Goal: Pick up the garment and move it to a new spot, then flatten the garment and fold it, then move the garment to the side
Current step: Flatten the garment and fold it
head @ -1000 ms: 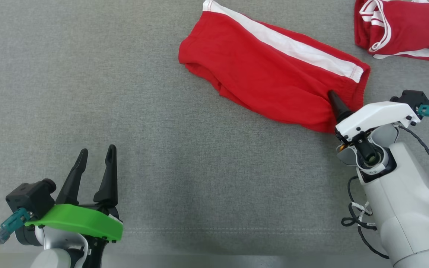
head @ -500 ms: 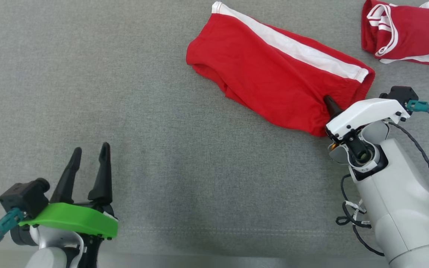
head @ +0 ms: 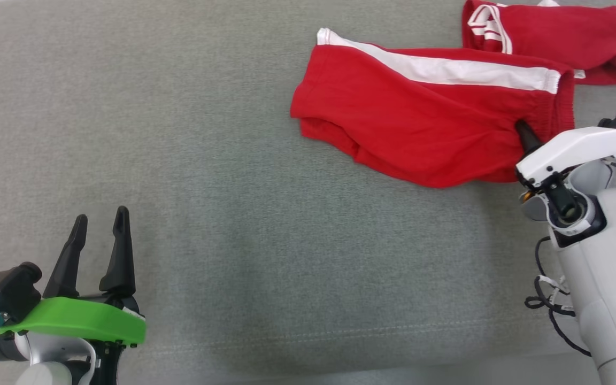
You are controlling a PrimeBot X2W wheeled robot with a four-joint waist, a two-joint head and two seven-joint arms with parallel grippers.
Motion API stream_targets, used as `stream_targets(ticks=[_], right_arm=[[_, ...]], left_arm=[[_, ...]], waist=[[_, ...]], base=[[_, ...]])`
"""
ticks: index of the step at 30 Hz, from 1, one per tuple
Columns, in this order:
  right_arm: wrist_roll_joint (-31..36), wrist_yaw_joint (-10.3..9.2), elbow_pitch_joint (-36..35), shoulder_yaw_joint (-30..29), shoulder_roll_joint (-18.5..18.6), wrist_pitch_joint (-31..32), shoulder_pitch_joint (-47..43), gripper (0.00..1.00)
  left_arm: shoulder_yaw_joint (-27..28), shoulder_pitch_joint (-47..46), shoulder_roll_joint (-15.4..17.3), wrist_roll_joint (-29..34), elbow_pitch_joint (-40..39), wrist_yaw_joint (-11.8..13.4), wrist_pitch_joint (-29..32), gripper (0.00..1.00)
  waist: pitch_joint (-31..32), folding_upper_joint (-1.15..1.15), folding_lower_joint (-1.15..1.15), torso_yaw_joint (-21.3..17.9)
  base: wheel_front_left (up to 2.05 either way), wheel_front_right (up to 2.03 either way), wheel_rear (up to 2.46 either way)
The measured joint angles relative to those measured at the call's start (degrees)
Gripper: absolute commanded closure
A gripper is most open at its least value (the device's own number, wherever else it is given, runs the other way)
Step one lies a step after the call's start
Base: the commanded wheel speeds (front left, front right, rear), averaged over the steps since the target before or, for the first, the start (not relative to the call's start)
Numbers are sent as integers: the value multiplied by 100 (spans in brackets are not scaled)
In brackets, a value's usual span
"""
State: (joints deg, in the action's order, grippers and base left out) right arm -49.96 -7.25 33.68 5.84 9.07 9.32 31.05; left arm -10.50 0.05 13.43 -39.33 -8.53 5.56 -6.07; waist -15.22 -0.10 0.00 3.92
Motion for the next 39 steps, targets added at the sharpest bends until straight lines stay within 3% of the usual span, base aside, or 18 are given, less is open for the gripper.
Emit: stream_targets(ticks=[15,30,39], right_arm=[[-56,0,-755,-280,648,545,-671,100],[-193,8,-2022,266,169,978,-372,100],[271,0,-2158,691,69,1381,194,100]], left_arm=[[93,27,53,1,-422,51,160,0],[-216,-5,-42,1,-326,52,257,0],[-360,-33,-146,1,-318,49,308,0]], waist=[[-203,0,0,-485],[-244,0,0,-248],[-287,0,0,73]], base=[[0,0,0],[0,0,0],[0,0,0]])
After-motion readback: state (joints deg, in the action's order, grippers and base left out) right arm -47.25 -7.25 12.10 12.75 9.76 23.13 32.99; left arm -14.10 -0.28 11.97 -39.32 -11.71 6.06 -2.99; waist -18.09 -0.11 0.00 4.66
